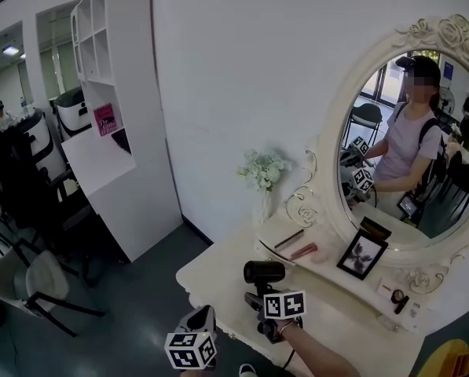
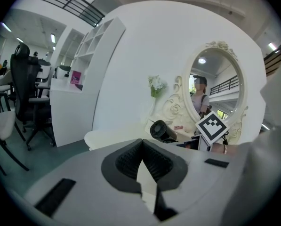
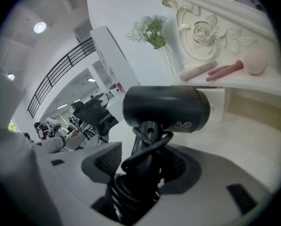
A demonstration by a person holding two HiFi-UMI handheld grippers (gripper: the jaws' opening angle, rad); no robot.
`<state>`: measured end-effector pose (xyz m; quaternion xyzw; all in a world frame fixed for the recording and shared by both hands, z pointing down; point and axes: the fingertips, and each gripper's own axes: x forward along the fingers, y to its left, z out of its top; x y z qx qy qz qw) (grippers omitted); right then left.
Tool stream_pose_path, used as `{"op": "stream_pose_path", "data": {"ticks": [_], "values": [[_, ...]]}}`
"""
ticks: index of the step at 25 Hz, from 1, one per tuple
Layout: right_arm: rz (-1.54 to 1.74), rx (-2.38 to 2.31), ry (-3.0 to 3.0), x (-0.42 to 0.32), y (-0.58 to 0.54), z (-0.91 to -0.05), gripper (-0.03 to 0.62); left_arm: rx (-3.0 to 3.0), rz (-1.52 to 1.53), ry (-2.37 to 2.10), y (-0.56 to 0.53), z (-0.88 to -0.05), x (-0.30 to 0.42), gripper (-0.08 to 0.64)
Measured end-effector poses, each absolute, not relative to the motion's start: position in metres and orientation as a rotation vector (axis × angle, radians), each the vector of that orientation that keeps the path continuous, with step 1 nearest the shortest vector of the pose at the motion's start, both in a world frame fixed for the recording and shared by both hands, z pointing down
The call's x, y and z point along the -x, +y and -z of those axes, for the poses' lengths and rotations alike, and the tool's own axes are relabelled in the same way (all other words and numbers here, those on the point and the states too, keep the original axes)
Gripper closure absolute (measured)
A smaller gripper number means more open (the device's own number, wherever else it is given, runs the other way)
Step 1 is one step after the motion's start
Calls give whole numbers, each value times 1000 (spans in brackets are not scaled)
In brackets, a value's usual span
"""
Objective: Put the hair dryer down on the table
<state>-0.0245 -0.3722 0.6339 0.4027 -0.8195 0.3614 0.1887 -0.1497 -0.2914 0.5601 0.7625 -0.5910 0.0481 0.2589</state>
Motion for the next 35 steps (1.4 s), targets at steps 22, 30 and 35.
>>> {"op": "stream_pose_path", "data": {"ticks": [22, 30, 35], "values": [[-955, -1078, -2164, 37, -382, -661, 339, -2038, -138, -1607, -292, -566, 160, 560], [-968, -1060, -2114, 37, -381, -668, 339, -2038, -136, -1609, -294, -565, 158, 560], [-956, -1058, -2107, 39, -382, -668, 337, -2032, -139, -1607, -293, -567, 158, 560]]}}
